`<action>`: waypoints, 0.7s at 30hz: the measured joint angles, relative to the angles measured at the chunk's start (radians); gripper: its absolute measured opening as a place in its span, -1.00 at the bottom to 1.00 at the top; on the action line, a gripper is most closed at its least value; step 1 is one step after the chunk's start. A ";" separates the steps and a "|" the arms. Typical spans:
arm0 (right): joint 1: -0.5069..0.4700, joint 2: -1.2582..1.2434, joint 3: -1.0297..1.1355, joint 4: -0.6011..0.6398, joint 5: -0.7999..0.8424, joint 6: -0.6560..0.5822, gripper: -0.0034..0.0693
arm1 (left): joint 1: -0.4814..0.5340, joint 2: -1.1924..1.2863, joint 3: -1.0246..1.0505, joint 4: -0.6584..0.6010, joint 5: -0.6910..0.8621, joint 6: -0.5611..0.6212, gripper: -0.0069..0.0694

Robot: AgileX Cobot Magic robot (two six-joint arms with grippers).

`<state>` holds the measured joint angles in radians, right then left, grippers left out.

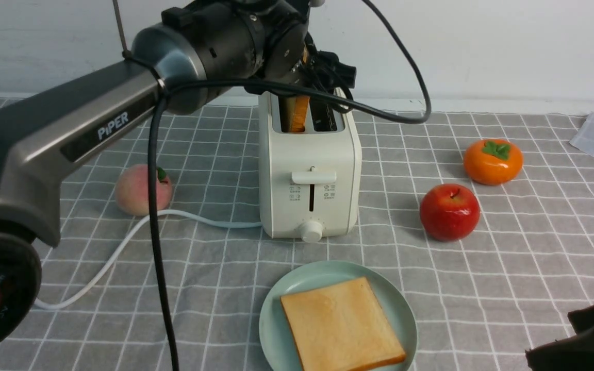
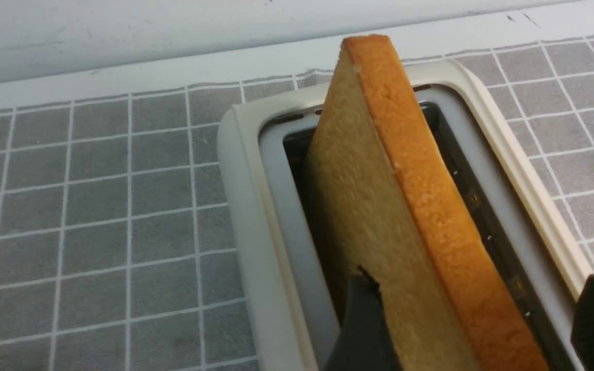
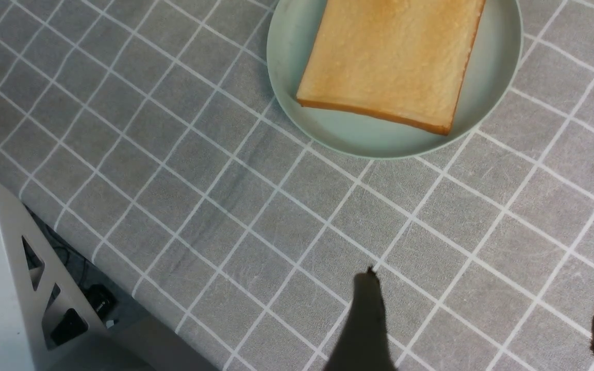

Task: Take toasted bread from bread machine on grey coffee table place on plate.
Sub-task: 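Reach for a toast slice standing in the toaster with the left gripper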

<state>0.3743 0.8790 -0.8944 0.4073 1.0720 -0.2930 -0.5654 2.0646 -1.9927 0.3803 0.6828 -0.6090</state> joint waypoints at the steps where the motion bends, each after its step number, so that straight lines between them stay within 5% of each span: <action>1: 0.000 0.000 0.000 0.000 0.000 0.000 0.59 | 0.000 -0.001 0.000 -0.002 0.000 0.000 0.49; 10: 0.000 0.000 0.000 0.001 0.000 0.000 0.59 | 0.000 0.001 0.000 -0.016 0.008 0.000 0.30; 18: 0.000 0.000 0.000 0.006 -0.001 0.000 0.59 | 0.000 0.007 0.000 -0.014 0.057 0.000 -0.46; 21: 0.000 0.000 0.000 0.019 -0.001 0.000 0.59 | 0.000 -0.010 0.000 -0.008 0.084 0.000 -0.57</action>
<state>0.3743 0.8790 -0.8944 0.4263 1.0711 -0.2930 -0.5654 2.0549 -1.9927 0.3725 0.7666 -0.6090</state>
